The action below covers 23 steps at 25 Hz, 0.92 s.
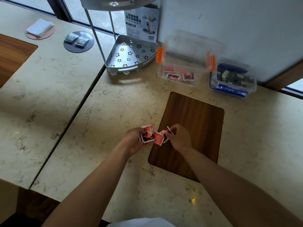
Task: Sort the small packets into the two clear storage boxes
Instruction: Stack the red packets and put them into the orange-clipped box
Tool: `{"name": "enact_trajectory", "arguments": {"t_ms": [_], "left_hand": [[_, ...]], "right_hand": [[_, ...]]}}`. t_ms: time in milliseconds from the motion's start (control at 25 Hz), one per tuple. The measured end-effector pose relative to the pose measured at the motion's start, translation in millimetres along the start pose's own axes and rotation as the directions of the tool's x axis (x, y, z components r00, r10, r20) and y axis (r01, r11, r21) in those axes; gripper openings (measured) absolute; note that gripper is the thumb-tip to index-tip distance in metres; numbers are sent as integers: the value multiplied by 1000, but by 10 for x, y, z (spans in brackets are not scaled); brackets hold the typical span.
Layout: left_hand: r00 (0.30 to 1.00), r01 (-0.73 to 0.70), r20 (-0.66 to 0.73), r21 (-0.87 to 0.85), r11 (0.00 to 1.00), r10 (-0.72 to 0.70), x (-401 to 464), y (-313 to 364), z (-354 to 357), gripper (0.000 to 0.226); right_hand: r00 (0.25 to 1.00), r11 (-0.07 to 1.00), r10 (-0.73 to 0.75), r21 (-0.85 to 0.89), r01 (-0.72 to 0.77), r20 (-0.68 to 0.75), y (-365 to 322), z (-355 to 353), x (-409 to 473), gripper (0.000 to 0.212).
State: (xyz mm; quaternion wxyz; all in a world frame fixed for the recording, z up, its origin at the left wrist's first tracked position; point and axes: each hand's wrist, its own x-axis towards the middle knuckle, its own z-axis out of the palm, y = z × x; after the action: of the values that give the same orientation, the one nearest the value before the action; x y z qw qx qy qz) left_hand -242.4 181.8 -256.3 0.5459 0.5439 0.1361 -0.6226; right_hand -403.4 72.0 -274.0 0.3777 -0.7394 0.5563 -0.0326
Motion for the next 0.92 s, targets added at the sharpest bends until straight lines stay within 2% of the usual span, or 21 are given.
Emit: {"name": "enact_trajectory", "arguments": {"t_ms": [120, 200, 280, 320, 400, 480, 520, 600, 680, 760, 880, 920], "left_hand": [[1000, -12, 0, 9, 1000, 12, -17, -31, -2, 39], [1000, -19, 9, 3, 1000, 19, -24, -33, 16, 37], [1000, -24, 19, -6, 1000, 25, -37, -45, 50, 32], [999, -25, 21, -15, 1000, 26, -36, -51, 65, 29], [998, -35, 40, -58, 998, 37, -16, -55, 65, 31], [998, -26, 54, -112, 993, 32, 2, -52, 53, 44], [998, -24, 50, -132, 991, 31, 6, -54, 36, 50], [998, -47, 41, -91, 995, 51, 13, -72, 1, 51], [994, -108, 19, 19, 994, 107, 15, -87, -42, 33], [993, -120, -11, 50, 991, 121, 22, -103, -111, 29], [996, -85, -38, -16, 996, 84, 10, -108, -193, 27], [997, -73, -30, -34, 997, 72, -3, -115, -203, 26]], "right_hand": [[990, 995, 81, 60, -74, -118, 49, -108, 5, 15], [963, 953, 209, 255, -162, -169, 4, -177, 8, 18], [939, 791, 336, 562, -241, -70, -120, -215, -32, 15], [946, 690, 324, 677, -256, 27, -205, -218, -81, 14], [957, 542, 223, 793, -278, 183, -376, -174, -196, 14], [949, 479, 150, 819, -314, 276, -484, -47, -325, 12], [940, 500, 142, 797, -339, 311, -518, 40, -392, 10], [932, 644, 145, 683, -345, 333, -501, 232, -479, 10], [951, 820, 102, 517, -246, 290, -427, 362, -488, 21], [969, 939, 33, 324, -113, 244, -350, 388, -462, 29], [989, 988, 20, 147, -41, 146, -275, 305, -446, 20], [995, 997, 7, 80, -15, 102, -248, 279, -420, 24]]}}
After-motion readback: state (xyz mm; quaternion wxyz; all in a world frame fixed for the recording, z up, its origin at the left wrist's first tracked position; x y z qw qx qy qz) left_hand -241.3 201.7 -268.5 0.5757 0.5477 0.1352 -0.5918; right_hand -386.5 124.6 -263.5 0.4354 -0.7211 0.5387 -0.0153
